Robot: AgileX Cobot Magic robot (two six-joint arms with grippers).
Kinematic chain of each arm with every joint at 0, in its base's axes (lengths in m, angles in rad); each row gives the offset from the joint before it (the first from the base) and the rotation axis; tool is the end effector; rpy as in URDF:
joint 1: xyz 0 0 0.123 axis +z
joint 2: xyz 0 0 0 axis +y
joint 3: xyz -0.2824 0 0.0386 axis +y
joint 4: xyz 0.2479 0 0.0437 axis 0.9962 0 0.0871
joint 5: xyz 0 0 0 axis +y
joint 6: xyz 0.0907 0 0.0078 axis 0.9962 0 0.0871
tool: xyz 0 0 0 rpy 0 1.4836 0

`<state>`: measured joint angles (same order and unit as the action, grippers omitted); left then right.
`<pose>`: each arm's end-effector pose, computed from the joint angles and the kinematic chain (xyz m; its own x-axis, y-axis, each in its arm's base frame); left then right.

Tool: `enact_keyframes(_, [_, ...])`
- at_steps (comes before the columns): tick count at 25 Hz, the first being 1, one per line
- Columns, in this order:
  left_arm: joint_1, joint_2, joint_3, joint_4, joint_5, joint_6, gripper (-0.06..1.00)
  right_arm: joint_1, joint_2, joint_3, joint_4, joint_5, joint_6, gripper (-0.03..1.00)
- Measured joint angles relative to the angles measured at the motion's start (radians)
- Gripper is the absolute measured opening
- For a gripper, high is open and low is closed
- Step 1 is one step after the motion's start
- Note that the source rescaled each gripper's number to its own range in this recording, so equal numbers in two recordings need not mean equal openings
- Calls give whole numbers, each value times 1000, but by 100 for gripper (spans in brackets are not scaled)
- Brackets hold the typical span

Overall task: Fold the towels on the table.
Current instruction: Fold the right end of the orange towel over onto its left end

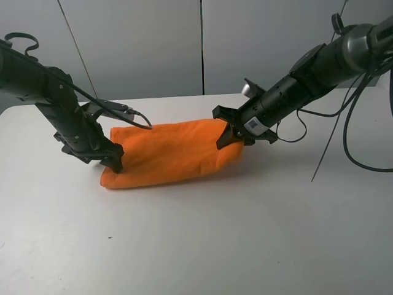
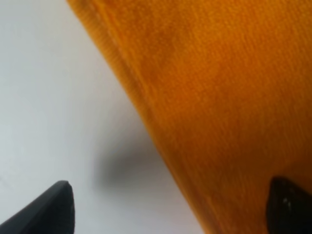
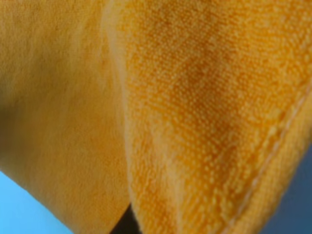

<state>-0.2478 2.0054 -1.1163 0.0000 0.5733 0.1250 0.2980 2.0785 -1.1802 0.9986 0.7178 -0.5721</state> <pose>0.3506 -0.0887 0.1086 -0.9130 0.3596 -0.1928 0.3619 0.9319 0.0242 0.3516 0.1607 0.1123 -0.9875 -0.0530 -0.1487 -0.1319 0.7944 0.5929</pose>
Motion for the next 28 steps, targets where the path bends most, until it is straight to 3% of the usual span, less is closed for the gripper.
enact_keyframes(15, [0, -7, 0, 17, -10, -45, 100, 3, -24, 7, -16, 11, -11, 7])
enact_keyframes(28, [0, -7, 0, 17, -11, -45, 100, 191, -40, -149, -73, 16, -18, 7])
